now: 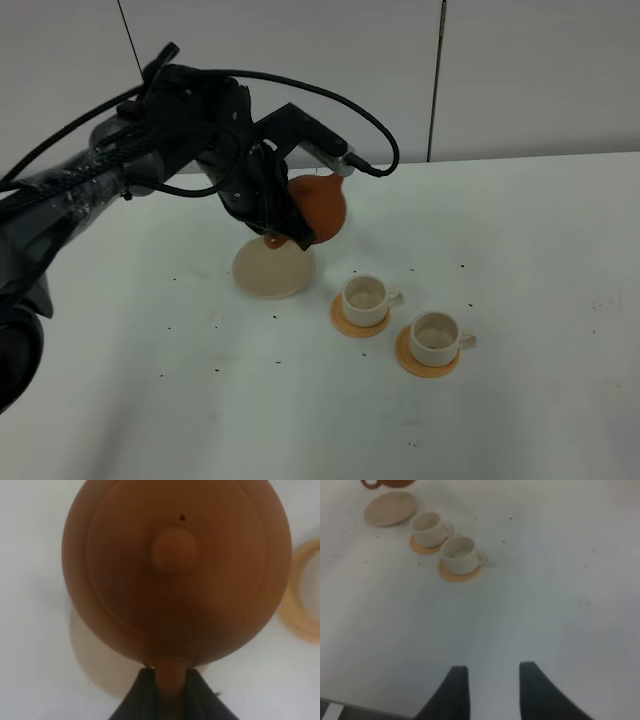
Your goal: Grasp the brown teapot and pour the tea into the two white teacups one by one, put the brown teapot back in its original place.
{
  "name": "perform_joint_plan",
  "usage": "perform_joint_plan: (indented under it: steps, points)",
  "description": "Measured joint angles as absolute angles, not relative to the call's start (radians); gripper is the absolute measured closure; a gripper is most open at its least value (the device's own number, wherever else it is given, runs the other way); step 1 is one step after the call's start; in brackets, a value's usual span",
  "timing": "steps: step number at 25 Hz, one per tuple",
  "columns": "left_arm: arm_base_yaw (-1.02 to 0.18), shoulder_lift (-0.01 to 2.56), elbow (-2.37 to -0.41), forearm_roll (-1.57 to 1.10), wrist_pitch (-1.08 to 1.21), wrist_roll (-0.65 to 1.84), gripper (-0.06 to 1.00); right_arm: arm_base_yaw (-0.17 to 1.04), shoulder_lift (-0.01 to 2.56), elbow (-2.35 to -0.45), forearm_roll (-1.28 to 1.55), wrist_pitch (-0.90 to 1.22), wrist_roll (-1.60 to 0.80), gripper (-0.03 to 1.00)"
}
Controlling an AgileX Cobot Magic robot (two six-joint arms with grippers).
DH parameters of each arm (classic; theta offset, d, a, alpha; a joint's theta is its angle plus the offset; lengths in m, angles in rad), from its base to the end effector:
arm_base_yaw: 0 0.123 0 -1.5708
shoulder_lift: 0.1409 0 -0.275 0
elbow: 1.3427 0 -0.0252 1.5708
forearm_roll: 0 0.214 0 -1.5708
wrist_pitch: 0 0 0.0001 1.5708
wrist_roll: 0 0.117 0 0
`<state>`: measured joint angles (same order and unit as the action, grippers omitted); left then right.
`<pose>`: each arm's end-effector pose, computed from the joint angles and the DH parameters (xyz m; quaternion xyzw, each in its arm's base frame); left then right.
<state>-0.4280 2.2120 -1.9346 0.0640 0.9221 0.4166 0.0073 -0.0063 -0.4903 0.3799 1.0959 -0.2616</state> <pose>0.4214 -0.1857 0.1976 0.4108 0.8825 0.0279 0.2273 -0.0103 0.0385 0.2477 -0.1238 0.8386 0.1241 0.5158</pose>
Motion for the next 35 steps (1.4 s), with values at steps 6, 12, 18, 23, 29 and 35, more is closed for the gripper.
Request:
perform_joint_plan:
  steps: [6, 12, 18, 23, 29, 35]
  points:
    - [-0.43, 2.201, -1.935, -0.091, 0.905, 0.686, 0.78, 0.007, -0.006, -0.49, 0.38, 1.096, -0.262, 0.72]
    - [-0.467, 2.201, -1.935, -0.111, 0.904, 0.882, 0.78, 0.007, -0.006, -0.49, 0.38, 1.096, -0.262, 0.72]
    - [-0.542, 2.201, -1.935, -0.083, 0.901, 0.985, 0.78, 0.007, -0.006, -0.49, 0.381, 1.096, -0.262, 0.72]
    - [-0.584, 2.201, -1.935, 0.008, 0.902, 0.992, 0.78, 0.007, -0.006, -0.49, 0.381, 1.096, -0.262, 0.72]
    - [-0.6, 2.201, -1.935, 0.076, 0.901, 0.992, 0.78, 0.007, -0.006, -0.49, 0.381, 1.096, -0.262, 0.72]
    - [-0.626, 2.201, -1.935, 0.164, 0.898, 0.992, 0.78, 0.007, -0.006, -0.49, 0.381, 1.096, -0.262, 0.72]
